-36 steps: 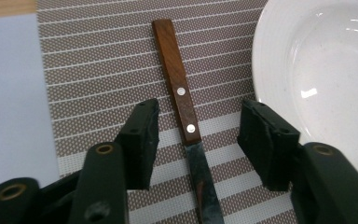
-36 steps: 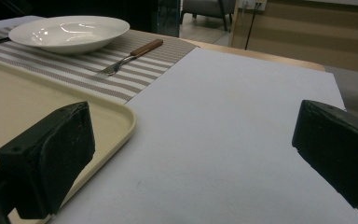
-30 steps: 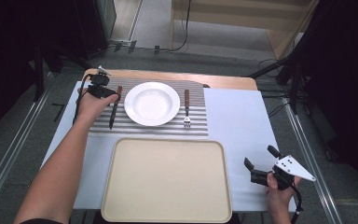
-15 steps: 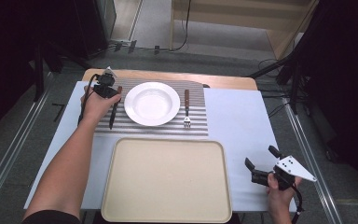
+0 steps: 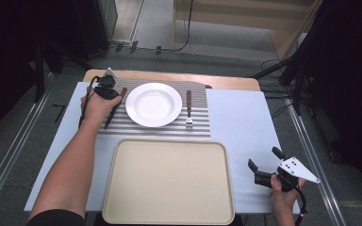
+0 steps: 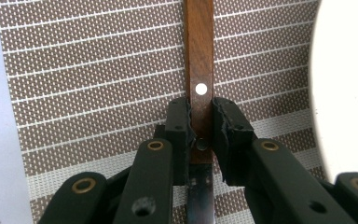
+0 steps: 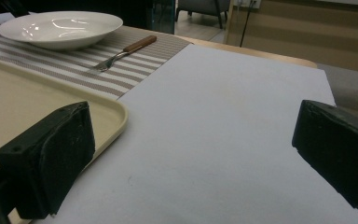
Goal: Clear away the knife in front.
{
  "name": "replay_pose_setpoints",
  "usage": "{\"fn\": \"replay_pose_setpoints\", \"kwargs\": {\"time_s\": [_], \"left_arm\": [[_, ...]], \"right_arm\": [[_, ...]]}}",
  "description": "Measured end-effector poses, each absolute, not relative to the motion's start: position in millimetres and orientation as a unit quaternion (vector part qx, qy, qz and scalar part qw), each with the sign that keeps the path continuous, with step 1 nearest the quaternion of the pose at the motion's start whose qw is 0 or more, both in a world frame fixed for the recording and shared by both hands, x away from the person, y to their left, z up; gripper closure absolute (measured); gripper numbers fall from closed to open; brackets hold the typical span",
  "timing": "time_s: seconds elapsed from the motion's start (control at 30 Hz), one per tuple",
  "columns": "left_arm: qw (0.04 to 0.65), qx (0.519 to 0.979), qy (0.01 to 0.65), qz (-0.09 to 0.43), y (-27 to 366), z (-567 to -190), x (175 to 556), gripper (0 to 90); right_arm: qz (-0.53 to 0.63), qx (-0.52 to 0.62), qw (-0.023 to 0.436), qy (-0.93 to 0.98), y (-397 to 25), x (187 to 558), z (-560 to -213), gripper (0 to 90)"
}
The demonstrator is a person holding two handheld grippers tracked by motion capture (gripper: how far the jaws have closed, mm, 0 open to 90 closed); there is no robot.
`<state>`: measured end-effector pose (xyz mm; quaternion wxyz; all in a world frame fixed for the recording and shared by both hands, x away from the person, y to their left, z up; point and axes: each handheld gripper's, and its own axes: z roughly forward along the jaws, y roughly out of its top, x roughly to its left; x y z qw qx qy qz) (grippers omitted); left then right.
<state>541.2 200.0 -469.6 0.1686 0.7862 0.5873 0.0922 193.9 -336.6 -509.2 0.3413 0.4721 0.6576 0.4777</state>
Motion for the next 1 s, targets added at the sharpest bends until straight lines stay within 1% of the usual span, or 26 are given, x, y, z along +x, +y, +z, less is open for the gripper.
{"fn": "replay_pose_setpoints", "kwargs": {"time_s": [0.07, 0.13, 0.43, 0.67, 0.8, 1.0], "left_arm": [[0.138, 0.802, 0.571, 0.113, 190.6, -468.8, 542.1, 75.3], [0.125, 0.805, 0.569, 0.115, 187.8, -468.2, 543.5, 75.2], [0.142, 0.798, 0.577, 0.102, 192.7, -468.5, 543.1, 76.5], [0.141, 0.802, 0.571, 0.102, 193.0, -467.5, 543.8, 76.9], [0.152, 0.799, 0.574, 0.091, 197.7, -466.5, 543.5, 76.8], [0.152, 0.797, 0.577, 0.096, 204.7, -461.8, 541.9, 76.8]], "right_arm": [[0.478, 0.472, 0.340, 0.658, -336.8, 194.1, -509.7, 0.0], [0.477, 0.473, 0.340, 0.659, -336.5, 194.1, -509.9, 0.0], [0.477, 0.474, 0.340, 0.657, -338.2, 193.0, -510.1, 0.0], [0.477, 0.476, 0.339, 0.657, -339.5, 192.9, -510.5, 0.0], [0.477, 0.477, 0.340, 0.656, -340.0, 193.3, -510.2, 0.0], [0.476, 0.476, 0.338, 0.657, -339.0, 194.9, -511.1, 0.0]]}}
